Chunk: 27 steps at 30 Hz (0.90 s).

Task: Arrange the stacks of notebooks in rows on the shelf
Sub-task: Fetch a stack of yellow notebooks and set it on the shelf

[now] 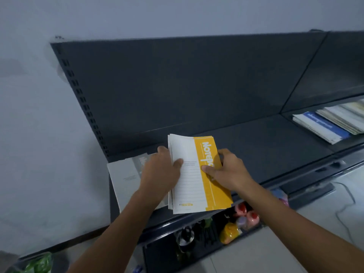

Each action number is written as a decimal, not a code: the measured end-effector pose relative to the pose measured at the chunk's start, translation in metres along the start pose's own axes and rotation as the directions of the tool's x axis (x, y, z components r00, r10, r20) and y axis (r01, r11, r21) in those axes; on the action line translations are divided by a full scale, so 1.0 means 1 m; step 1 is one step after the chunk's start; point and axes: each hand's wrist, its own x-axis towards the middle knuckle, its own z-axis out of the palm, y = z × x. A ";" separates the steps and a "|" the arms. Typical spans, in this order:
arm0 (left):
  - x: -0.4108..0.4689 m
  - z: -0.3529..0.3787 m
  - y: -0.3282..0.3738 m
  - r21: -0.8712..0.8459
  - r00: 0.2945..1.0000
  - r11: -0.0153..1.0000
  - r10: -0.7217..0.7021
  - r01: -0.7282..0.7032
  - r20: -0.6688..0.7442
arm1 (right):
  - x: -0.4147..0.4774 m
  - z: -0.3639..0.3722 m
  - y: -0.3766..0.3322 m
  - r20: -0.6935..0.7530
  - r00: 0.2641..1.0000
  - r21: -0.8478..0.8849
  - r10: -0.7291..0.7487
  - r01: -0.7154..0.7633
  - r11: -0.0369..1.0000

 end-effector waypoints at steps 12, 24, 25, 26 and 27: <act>-0.018 0.137 0.187 0.140 0.983 0.973 0.174 -0.182 0.065 | 0.014 -0.162 0.155 -0.095 0.993 -0.076 0.071 -0.078 0.994; -0.017 0.258 0.343 0.199 0.952 0.937 0.257 -0.288 0.168 | 0.037 -0.292 0.292 -0.202 0.962 -0.015 0.185 -0.192 0.981; -0.014 0.266 0.354 0.195 0.948 0.935 0.265 -0.297 0.177 | 0.042 -0.300 0.300 -0.210 0.958 -0.012 0.196 -0.202 0.979; -0.009 0.274 0.364 0.187 0.944 0.933 0.273 -0.307 0.188 | 0.046 -0.308 0.308 -0.211 0.956 -0.008 0.205 -0.211 0.977; -0.005 0.282 0.373 0.178 0.939 0.932 0.280 -0.316 0.202 | 0.051 -0.316 0.316 -0.209 0.955 -0.002 0.212 -0.217 0.976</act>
